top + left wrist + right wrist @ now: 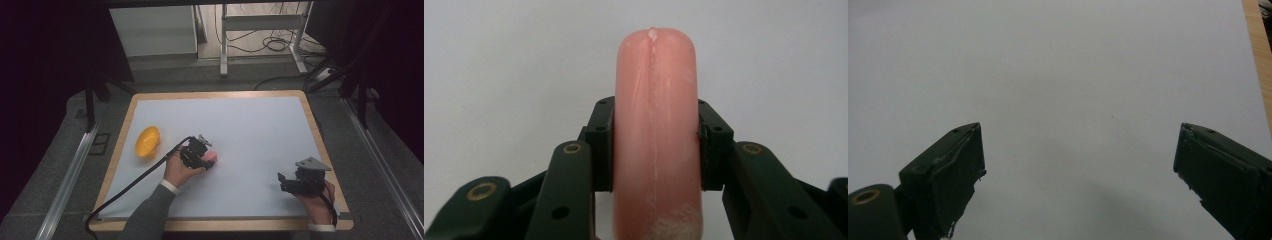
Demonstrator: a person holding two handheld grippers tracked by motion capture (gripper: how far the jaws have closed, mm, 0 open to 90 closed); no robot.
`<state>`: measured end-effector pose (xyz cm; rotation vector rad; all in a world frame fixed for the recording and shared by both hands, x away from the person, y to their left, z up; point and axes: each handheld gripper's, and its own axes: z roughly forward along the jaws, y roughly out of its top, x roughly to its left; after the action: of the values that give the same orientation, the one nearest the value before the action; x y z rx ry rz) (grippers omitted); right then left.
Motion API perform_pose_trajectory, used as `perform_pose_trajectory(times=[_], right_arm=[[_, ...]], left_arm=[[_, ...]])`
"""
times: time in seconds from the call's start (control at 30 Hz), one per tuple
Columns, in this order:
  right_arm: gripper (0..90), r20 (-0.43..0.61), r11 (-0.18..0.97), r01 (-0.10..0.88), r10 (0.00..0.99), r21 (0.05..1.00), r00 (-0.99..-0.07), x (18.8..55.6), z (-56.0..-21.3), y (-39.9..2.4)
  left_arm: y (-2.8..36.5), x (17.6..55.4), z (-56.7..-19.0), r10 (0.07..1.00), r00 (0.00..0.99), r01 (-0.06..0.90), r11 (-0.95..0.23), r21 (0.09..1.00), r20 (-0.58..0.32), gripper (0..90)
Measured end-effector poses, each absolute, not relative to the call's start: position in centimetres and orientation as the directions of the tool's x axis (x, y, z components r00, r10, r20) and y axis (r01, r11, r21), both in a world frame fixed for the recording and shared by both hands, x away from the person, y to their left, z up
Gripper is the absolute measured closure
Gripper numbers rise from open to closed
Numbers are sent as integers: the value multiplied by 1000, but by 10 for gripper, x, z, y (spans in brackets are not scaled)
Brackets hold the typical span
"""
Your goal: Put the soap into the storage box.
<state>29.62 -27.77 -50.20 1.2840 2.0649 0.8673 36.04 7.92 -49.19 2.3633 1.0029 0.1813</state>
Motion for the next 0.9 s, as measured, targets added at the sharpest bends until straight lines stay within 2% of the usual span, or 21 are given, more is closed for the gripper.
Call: perform_pose_trajectory(times=[0.37, 0.9], right_arm=[[60, -119, 335, 554, 914, 763, -389, 296, -502, -278], [62, -119, 329, 560, 918, 761, -378, 296, -502, -279]], left_arm=[[90, 353, -475, 697, 713, 598, -545, 588, -80, 600], [118, 353, -466, 730, 678, 618, -497, 610, -93, 600]])
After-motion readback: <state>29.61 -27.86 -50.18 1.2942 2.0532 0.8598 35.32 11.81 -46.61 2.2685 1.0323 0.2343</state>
